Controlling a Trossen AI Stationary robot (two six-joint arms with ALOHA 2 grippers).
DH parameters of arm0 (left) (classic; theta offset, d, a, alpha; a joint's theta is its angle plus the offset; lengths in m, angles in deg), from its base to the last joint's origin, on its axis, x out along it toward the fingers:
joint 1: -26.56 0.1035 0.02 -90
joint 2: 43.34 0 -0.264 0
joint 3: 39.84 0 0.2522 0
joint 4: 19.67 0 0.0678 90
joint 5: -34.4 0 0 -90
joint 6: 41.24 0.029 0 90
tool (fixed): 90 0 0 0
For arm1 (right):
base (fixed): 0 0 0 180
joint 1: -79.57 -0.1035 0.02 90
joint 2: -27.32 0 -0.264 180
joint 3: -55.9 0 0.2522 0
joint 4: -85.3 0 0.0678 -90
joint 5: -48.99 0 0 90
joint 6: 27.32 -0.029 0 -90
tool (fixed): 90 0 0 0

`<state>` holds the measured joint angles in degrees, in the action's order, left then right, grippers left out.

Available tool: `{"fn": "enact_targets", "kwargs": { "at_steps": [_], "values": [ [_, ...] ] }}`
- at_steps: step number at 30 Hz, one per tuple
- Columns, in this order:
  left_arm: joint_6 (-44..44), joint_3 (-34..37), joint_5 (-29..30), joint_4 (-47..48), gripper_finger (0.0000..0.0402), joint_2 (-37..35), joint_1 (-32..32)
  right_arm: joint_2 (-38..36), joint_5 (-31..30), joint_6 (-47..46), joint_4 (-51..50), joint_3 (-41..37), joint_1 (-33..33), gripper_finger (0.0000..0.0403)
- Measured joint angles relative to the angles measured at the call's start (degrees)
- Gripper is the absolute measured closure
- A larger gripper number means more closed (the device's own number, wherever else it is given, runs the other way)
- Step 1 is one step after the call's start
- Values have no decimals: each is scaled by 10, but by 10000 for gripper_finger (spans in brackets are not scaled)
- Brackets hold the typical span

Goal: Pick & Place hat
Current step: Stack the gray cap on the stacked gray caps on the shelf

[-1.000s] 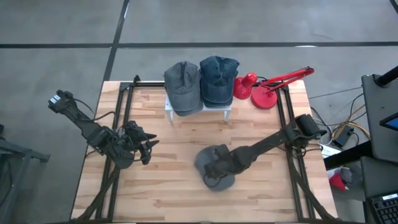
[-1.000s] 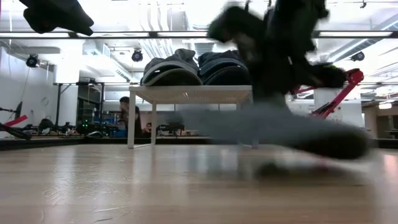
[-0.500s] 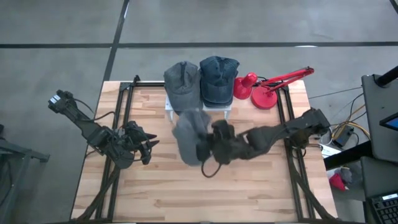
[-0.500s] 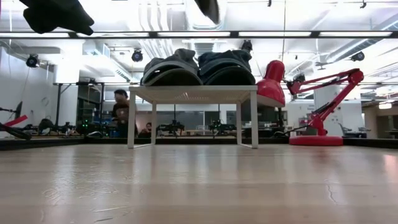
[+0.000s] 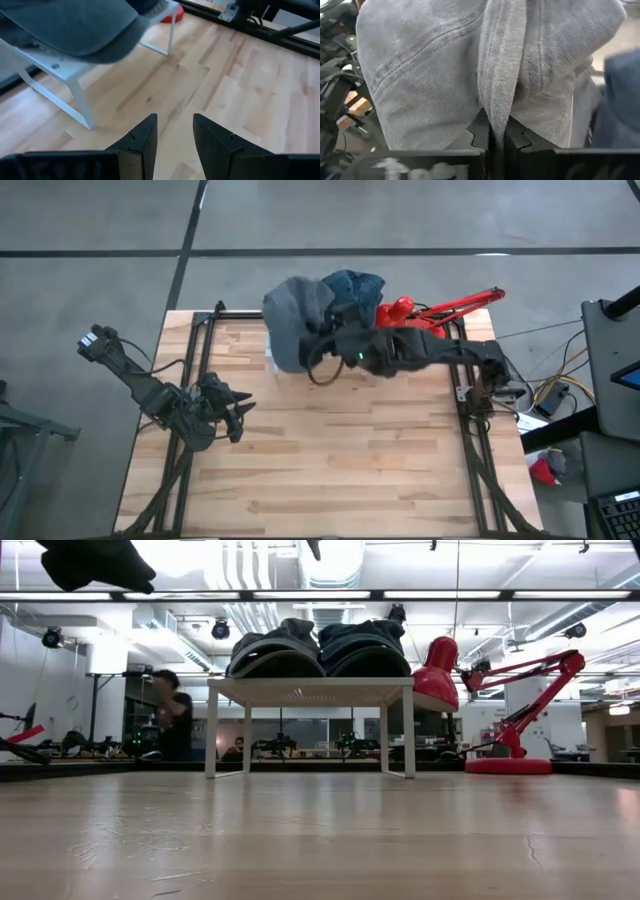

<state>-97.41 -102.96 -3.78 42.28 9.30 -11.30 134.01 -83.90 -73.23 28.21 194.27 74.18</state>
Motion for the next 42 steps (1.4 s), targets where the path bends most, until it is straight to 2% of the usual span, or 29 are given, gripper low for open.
{"fn": "enact_targets", "kwargs": {
  "at_steps": [10,13,20,33,42],
  "values": [
    [13,0,76,-6,275,0,0,86,100,66,-5,104,88,391],
    [24,0,94,-4,275,0,0,96,124,58,-8,99,108,391],
    [23,0,114,9,275,0,0,113,129,44,-24,103,145,391],
    [22,0,187,46,275,0,3,127,99,53,-30,104,153,391],
    [22,0,188,47,275,0,3,153,99,31,-32,104,157,391]
  ]
}}
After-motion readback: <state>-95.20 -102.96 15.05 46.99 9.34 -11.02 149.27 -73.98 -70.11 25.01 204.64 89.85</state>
